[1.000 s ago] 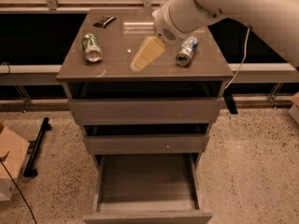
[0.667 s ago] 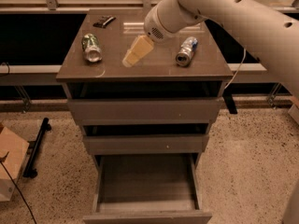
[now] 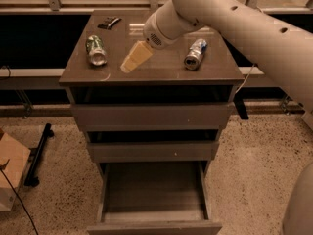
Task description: Place green can into bottom drawer
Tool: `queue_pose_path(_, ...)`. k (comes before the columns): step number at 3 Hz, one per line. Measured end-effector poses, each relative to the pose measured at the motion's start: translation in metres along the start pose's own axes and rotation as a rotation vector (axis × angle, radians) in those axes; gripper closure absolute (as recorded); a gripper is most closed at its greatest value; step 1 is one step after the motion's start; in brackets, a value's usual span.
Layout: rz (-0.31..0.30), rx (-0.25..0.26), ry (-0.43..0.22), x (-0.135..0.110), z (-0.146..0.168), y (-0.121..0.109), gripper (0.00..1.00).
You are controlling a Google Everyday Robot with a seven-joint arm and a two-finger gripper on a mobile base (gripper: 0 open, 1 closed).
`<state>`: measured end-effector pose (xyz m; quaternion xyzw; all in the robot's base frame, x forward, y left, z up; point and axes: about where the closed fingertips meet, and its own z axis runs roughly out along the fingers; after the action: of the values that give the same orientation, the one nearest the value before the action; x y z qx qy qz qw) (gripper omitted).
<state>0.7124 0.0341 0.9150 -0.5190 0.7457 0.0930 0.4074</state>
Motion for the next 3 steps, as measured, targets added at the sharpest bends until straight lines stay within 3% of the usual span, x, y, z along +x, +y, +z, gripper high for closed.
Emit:
queue_pose_path(2, 0.111, -0.042, -0.059, -0.005, 0.07, 0.005, 0.0)
queue_pose_path(3, 0.135, -0.053, -0.096, -0.016, 0.095, 0.002, 0.0)
